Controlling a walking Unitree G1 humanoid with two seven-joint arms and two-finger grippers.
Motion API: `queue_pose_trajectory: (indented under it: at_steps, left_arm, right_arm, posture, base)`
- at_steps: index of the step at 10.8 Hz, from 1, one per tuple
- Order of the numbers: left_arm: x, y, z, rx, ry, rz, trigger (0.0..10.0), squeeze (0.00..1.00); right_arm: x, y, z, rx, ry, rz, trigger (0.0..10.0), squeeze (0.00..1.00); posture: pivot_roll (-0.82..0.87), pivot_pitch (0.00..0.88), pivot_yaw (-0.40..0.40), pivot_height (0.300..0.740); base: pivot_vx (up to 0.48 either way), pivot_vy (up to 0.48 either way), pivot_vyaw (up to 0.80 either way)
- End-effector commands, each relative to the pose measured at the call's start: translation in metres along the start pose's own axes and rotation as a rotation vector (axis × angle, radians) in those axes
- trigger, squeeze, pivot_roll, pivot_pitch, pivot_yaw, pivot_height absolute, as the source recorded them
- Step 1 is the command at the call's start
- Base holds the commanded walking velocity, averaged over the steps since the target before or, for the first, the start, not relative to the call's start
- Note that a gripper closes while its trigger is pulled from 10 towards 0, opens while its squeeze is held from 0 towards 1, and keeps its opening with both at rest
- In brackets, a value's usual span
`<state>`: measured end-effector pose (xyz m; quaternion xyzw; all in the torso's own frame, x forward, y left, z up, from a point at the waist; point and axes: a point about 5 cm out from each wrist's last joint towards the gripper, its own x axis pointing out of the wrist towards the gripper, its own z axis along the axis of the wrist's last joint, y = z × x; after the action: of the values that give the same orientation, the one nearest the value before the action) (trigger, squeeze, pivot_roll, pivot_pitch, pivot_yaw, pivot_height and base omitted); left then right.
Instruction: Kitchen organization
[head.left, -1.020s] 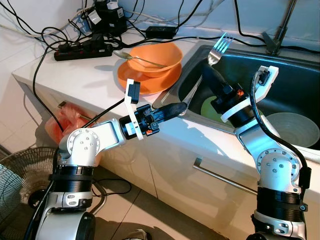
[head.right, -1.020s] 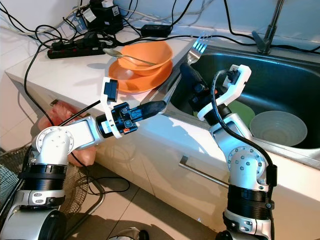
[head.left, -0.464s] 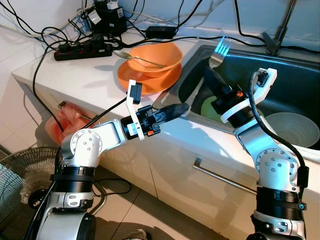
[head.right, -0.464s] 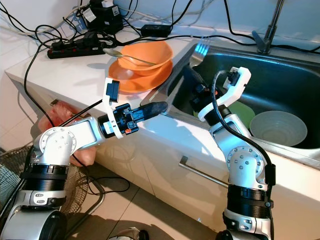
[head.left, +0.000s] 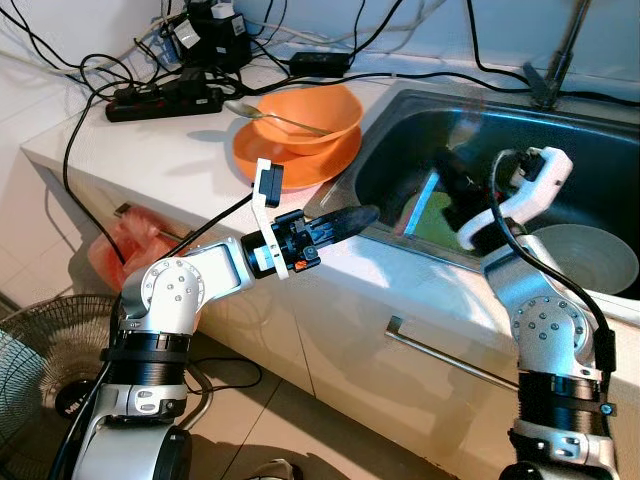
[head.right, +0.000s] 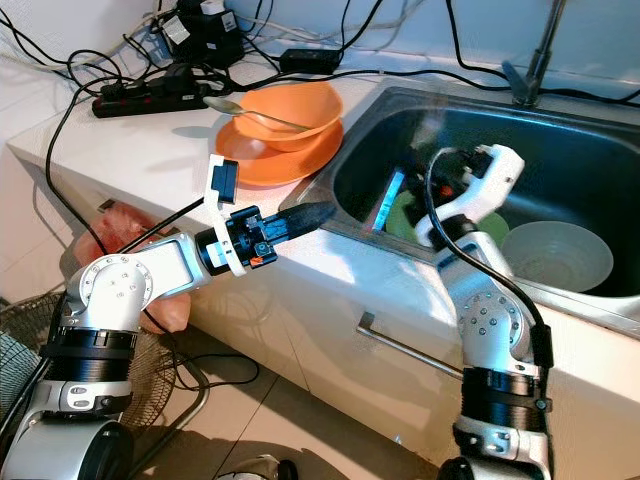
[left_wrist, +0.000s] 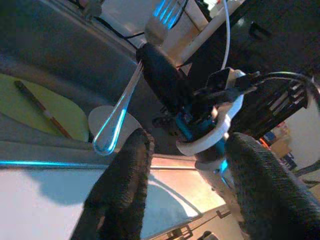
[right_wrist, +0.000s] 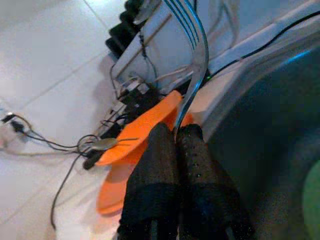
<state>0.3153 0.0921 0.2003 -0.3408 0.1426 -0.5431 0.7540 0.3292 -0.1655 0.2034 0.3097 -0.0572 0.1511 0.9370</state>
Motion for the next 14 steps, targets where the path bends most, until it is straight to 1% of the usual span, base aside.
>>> queue_pose_trajectory:
  at_steps: [1,3,4,5,6,7,8,9,10,11,12,13,14]
  left_arm:
    - [-0.004,0.001,0.000,0.015,0.002,0.015,10.0,1.00]
    - [-0.003,0.002,0.001,0.028,0.009,0.025,10.0,1.00]
    - [-0.004,0.002,0.000,0.030,0.013,0.027,10.0,1.00]
    - [-0.005,0.002,0.001,0.035,0.015,0.036,10.0,1.00]
    - [-0.007,0.005,0.002,0.053,0.007,0.066,10.0,1.00]
    - [-0.007,0.007,0.003,0.061,0.000,0.091,10.0,1.00]
    - [-0.009,0.012,0.005,0.088,-0.014,0.143,10.0,1.00]
    - [-0.011,0.015,0.006,0.113,-0.025,0.182,10.0,1.00]
    - [-0.011,0.016,0.007,0.124,-0.030,0.197,10.0,1.00]
    - [-0.013,0.019,0.009,0.156,-0.032,0.235,10.0,1.00]
    - [-0.014,0.020,0.009,0.165,-0.035,0.247,10.0,1.00]
    - [-0.014,0.022,0.011,0.186,-0.037,0.268,10.0,1.00]
    - [-0.015,0.023,0.013,0.205,-0.043,0.287,10.0,1.00]
  right_arm:
    - [0.004,-0.002,0.005,-0.047,-0.027,-0.032,0.0,0.00]
    - [0.005,-0.010,0.005,-0.161,-0.034,-0.087,0.0,0.00]
    - [0.005,-0.014,0.003,-0.250,-0.027,-0.121,0.0,0.00]
    - [0.004,-0.020,0.000,-0.368,-0.007,-0.160,0.0,0.00]
    - [0.003,-0.028,-0.004,-0.460,0.015,-0.200,0.0,0.00]
    - [0.003,-0.030,-0.005,-0.470,0.019,-0.207,0.0,0.00]
    - [0.002,-0.035,-0.007,-0.496,0.028,-0.227,0.0,0.00]
    - [0.001,-0.043,-0.008,-0.581,0.041,-0.259,0.0,0.00]
    - [0.001,-0.046,-0.009,-0.606,0.045,-0.276,0.0,0.00]
    - [-0.001,-0.052,-0.009,-0.677,0.051,-0.311,2.9,0.00]
    - [-0.001,-0.054,-0.009,-0.687,0.056,-0.323,10.0,0.00]
    - [-0.001,-0.055,-0.009,-0.690,0.061,-0.331,10.0,0.00]
    - [0.001,-0.054,-0.009,-0.721,0.049,-0.314,10.0,0.00]
  posture:
    - [0.05,0.035,0.122,0.740]
    - [0.06,0.035,0.124,0.740]
    - [0.06,0.035,0.125,0.740]
    - [0.06,0.036,0.125,0.740]
    - [0.06,0.036,0.125,0.740]
    - [0.06,0.036,0.125,0.740]
    - [0.06,0.035,0.122,0.740]
    - [0.07,0.035,0.122,0.740]
    - [0.07,0.035,0.122,0.740]
    - [0.07,0.034,0.121,0.740]
    - [0.07,0.034,0.120,0.740]
    - [0.07,0.034,0.120,0.740]
    - [0.07,0.033,0.119,0.740]
  base:
    - [0.000,0.000,0.00]
    - [0.000,0.000,0.00]
    - [0.000,0.000,0.00]
    - [0.000,0.000,0.00]
    - [0.000,0.000,0.00]
    - [0.000,0.000,0.00]
    - [0.000,0.000,0.00]
    - [0.000,0.000,0.00]
    - [0.000,0.000,0.00]
    - [0.000,0.000,0.00]
    - [0.000,0.000,0.00]
    - [0.000,0.000,0.00]
    - [0.000,0.000,0.00]
